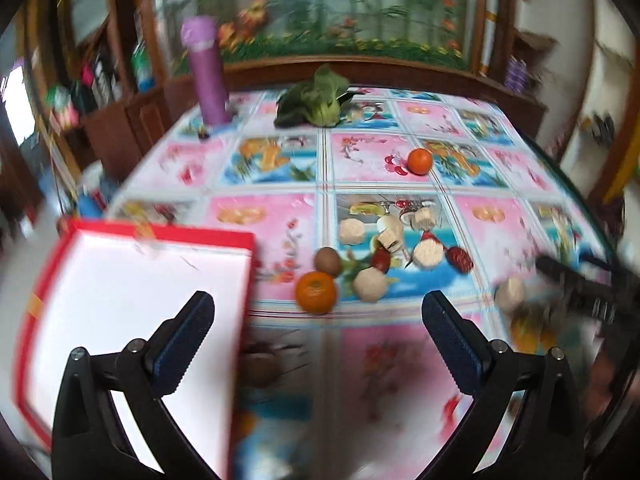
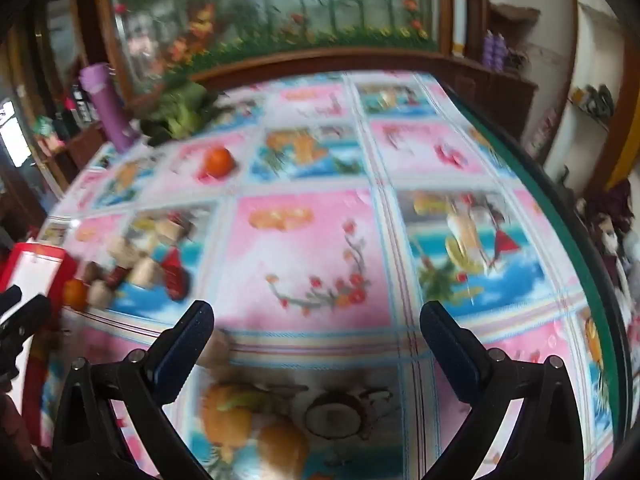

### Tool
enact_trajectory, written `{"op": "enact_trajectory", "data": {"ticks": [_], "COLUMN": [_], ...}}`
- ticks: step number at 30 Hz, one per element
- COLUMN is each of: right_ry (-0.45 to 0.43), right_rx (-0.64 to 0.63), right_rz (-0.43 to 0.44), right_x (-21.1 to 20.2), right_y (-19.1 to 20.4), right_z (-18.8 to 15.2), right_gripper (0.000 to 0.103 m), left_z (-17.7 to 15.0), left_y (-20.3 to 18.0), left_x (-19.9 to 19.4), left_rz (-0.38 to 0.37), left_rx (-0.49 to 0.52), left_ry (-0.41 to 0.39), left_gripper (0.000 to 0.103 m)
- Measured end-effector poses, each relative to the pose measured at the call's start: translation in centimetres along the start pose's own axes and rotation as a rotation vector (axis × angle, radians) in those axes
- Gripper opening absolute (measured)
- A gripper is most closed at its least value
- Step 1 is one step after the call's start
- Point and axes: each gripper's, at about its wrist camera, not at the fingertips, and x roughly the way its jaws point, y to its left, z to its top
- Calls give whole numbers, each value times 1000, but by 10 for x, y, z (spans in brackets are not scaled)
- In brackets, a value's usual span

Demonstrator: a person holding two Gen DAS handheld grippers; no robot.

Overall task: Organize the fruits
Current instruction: 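Grasp an orange with the left tool while the right tool grasps another orange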

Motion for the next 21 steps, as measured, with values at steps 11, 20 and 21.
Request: {"op": "enact_trajectory", "data": {"ticks": [11,20,21], "right_ry": [-59,-16,4], "right_rx": [-238,-59,-52], "right_rz": [26,43,36], "right_x": [18,84,92], "right_y": [57,60,60], "right_z": [58,99,103], "right_gripper": [102,102,97], "left_z": [10,34,34], "left_y": [-1,14,17], "left_x": [43,76,77], "left_rz": [-121,-123,-129], "left_rx": [96,239,241], "left_ry": [-24,239,250], "left_gripper": [99,76,74]}}
